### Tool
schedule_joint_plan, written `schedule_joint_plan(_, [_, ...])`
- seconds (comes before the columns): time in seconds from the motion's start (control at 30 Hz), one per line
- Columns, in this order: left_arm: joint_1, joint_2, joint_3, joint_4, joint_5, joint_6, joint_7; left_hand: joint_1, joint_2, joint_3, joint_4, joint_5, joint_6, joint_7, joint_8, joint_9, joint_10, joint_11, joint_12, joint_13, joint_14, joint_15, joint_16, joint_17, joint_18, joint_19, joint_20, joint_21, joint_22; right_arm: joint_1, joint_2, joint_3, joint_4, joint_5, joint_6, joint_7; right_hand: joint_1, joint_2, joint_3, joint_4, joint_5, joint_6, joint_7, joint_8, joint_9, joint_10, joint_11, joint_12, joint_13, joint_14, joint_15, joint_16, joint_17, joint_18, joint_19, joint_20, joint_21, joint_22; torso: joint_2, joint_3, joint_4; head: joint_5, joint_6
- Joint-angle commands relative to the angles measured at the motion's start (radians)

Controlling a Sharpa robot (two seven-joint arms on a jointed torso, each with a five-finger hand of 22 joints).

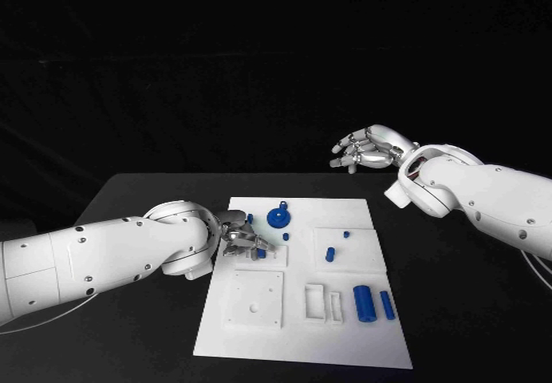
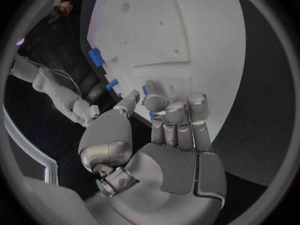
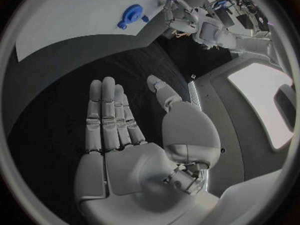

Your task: Assemble the parts on the task board

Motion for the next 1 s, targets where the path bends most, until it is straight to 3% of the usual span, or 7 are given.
schedule_joint_plan(0.03, [0.0,0.003,0.002,-0.001,0.026,-0.022,0.018,0.002,0.013,-0.002,-0.007,-0.004,-0.007,0.0,0.007,-0.001,-0.003,0.004,0.002,-0.002,-0.005,0.001,0.002,-0.002,0.019,-0.006,-0.099,0.003,0.006,-0.001,0.002,0.001,-0.001,-0.004,0.014,0.005,0.002,0.004,-0.005,0.0,0.006,-0.003,0.011,0.004,-0.001,-0.008,0.002,0.005,-0.001,-0.003,0.007,-0.005,0.002,0.015,-0.005,0.003,-0.005,0.002,0.0,0.0005,-0.0004,-0.001,0.001])
schedule_joint_plan(0.67, [0.0,-0.003,0.005,-0.006,0.036,-0.032,0.025,0.011,0.026,-0.013,-0.02,-0.004,-0.008,0.0,0.008,-0.003,-0.002,0.004,0.001,-0.004,-0.005,-0.001,0.001,-0.004,0.02,-0.006,-0.099,0.002,0.005,-0.004,0.003,0.001,-0.006,-0.004,0.015,0.005,0.001,0.004,-0.006,0.0,0.006,-0.003,0.011,0.004,-0.002,-0.008,0.002,0.006,-0.002,-0.003,0.007,-0.006,0.003,0.015,-0.005,0.003,-0.006,0.002,0.0,0.0009,-0.0008,-0.003,0.003])
schedule_joint_plan(0.77, [0.0,-0.012,0.017,-0.005,0.051,-0.016,0.032,0.013,0.025,-0.015,-0.023,-0.004,-0.009,0.0,0.007,-0.003,-0.003,0.004,0.0,-0.004,-0.006,-0.001,0.001,-0.004,0.02,-0.007,-0.098,0.002,0.004,-0.005,0.003,0.001,-0.005,-0.004,0.014,0.006,0.001,0.004,-0.006,0.001,0.006,-0.003,0.011,0.004,-0.002,-0.008,0.002,0.006,-0.002,-0.003,0.007,-0.006,0.003,0.015,-0.005,0.003,-0.006,0.002,0.0,0.0003,-0.0007,-0.004,0.004])
schedule_joint_plan(0.9, [0.0,-0.023,0.052,-0.001,0.081,-0.017,0.04,0.023,0.02,-0.02,-0.036,-0.003,-0.024,0.006,-0.002,-0.011,-0.012,0.009,-0.016,-0.014,-0.018,0.0,-0.016,-0.014,0.02,-0.015,-0.096,-0.009,-0.003,-0.005,0.001,0.001,-0.005,-0.004,0.014,0.006,0.001,0.004,-0.006,0.001,0.006,-0.003,0.011,0.004,-0.002,-0.008,0.002,0.006,-0.003,-0.003,0.007,-0.006,0.003,0.015,-0.005,0.003,-0.006,0.002,0.001,0.0003,-0.0013,-0.007,0.007])
schedule_joint_plan(1.0, [0.002,-0.032,0.071,-0.003,0.124,-0.036,0.049,0.029,0.012,-0.02,-0.04,-0.002,-0.034,0.011,-0.012,-0.02,-0.014,0.015,-0.034,-0.027,-0.024,0.005,-0.032,-0.024,0.016,-0.021,-0.093,-0.022,-0.011,-0.005,0.001,0.001,-0.008,-0.004,0.013,0.006,0.001,0.004,-0.007,0.001,0.006,-0.003,0.011,0.004,-0.002,-0.009,0.002,0.006,-0.003,-0.003,0.007,-0.006,0.003,0.015,-0.005,0.003,-0.006,0.003,0.0,0.0001,-0.0005,-0.007,0.009])
